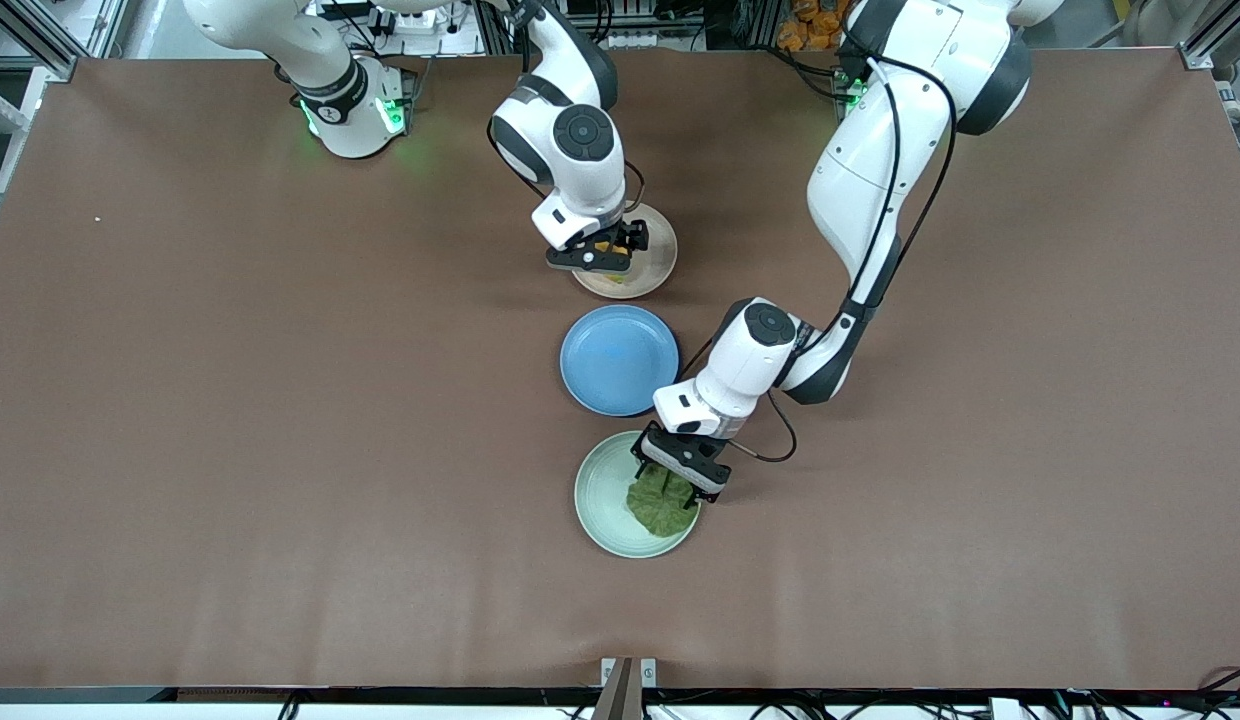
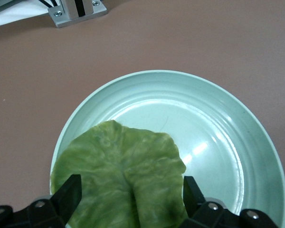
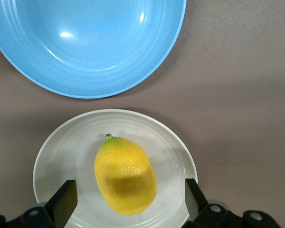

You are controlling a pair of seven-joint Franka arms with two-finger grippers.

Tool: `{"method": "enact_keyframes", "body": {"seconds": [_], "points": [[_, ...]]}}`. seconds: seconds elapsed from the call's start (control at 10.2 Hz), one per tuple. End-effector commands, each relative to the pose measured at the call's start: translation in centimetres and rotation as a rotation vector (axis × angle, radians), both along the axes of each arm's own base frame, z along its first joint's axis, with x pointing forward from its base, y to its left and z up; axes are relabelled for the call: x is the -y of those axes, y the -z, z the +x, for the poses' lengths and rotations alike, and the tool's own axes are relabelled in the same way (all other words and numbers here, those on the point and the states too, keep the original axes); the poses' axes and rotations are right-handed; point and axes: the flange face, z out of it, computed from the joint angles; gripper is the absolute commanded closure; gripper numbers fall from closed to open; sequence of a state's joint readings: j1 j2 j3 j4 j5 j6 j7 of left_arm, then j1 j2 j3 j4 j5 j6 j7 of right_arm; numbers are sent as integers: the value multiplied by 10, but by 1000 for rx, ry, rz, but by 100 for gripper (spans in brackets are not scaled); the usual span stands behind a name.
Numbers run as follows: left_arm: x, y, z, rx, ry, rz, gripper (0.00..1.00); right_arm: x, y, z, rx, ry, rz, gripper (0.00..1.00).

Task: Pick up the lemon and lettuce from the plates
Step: 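Lower and close the left gripper on lettuce while the right grips lemon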

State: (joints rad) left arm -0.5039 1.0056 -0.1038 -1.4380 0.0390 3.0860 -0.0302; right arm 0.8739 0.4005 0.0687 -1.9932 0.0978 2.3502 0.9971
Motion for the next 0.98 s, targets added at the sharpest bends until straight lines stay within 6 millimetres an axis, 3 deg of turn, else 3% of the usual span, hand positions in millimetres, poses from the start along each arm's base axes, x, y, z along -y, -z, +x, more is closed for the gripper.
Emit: {"method": "enact_keyframes", "body": {"seconds": [0.0,0.3,0.79,0.89], "points": [[4,0,3,32,22,10,29,-4,19,-6,10,10,10,0],[11,2,-3,22,22,5,66,-6,39,-9,5,8,5,0],[15,4,-9,-1,-3,-12,100,-13,56,-17,7,86,3,0],[11,1,-6,-3,-20,-19,100,-12,57,-19,0,84,-6,0]]}}
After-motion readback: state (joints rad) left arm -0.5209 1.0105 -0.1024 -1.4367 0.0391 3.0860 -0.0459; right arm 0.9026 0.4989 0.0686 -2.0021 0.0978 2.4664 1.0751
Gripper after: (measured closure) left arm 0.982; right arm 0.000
